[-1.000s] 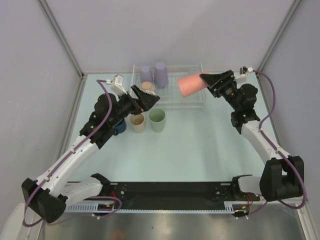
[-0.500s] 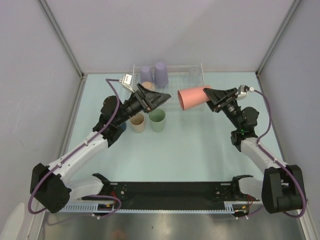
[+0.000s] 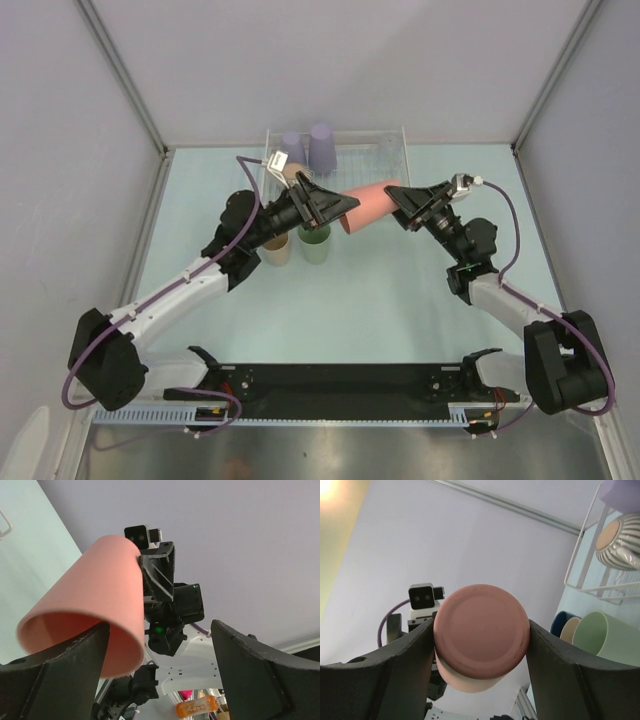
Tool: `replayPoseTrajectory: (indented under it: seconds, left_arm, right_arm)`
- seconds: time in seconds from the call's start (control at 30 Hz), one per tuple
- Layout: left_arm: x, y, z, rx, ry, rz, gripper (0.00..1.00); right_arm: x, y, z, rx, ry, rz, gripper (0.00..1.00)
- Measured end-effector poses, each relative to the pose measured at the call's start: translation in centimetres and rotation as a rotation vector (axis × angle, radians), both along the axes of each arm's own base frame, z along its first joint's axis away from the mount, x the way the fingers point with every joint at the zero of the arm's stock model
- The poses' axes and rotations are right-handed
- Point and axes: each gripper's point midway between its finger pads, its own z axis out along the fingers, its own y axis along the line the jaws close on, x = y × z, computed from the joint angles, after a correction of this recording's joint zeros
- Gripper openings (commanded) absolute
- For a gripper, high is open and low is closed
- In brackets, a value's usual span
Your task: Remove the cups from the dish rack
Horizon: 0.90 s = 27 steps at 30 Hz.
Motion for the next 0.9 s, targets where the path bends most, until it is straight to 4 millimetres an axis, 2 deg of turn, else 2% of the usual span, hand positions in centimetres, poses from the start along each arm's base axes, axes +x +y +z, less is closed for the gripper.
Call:
replayPoseTrajectory:
  seconds: [0.1,0.2,0.23,0.37,0.4,0.43,0.6,0.63,0.7,0.73,0.77,0.8,0.9]
  left_arm:
    - [0.1,-0.3,0.0,0.003,0.001,-0.014,0.87]
    - [0.3,-0.7,0.0,0.006,0.003,-0.024,0.78]
    - [0.3,-0.7,-0.1,0.007,0.007,-0.029,0.67]
    - [0.3,-1.0,-0.7,0.013,0.028,-0.041,0.40]
    - [0.3,-1.1,-0.8,0.012,0.034,-0.042,0.27]
    - [0.4,-1.1,-0.9,0.014,0.035,-0.041,0.01]
    - [0.5,-1.1,-0.7,0.007,0.033,-0.041,0.00]
    - [0.5,-1.1,-0.7,0.004,0.030,-0.040,0.00]
    - [0.5,-1.1,-0.6,0.004,0.030,-0.037,0.00]
    - [0.6,-1.1,-0.6,0.003,0.030,-0.036,0.00]
    - [0.6,-1.1,-0.6,0.003,0.030,-0.035,0.00]
    - [0.6,-1.0,-0.6,0.003,0.028,-0.033,0.01]
    - [0.5,-1.0,-0.9,0.020,0.029,-0.029,0.00]
  right_arm:
    - [-0.2,1.5,-0.4,-0.016,0.010,0.041,0.00]
    - [-0.2,2.7,-0.3,-0.021,0.008,0.073,0.00]
    - [-0.2,2.9,-0.2,-0.023,0.004,0.076,0.00]
    - [-0.3,3.2,0.1,-0.029,-0.007,0.082,0.00]
    - [-0.3,3.2,0.3,-0.030,-0.013,0.081,0.00]
    - [-0.3,3.2,0.5,-0.031,-0.020,0.080,0.00]
    - [-0.5,3.1,1.5,-0.040,-0.044,0.075,0.00]
    - [-0.5,3.1,1.5,-0.044,-0.042,0.073,0.18]
    - [-0.5,3.1,1.5,-0.053,-0.038,0.071,0.42]
    - [-0.5,3.1,1.6,-0.059,-0.035,0.069,0.76]
    - [-0.5,3.1,1.7,-0.064,-0.034,0.068,0.97]
    - [-0.5,3.1,1.7,-0.074,-0.031,0.067,1.00]
    - [-0.5,3.3,1.8,-0.134,-0.028,0.069,1.00]
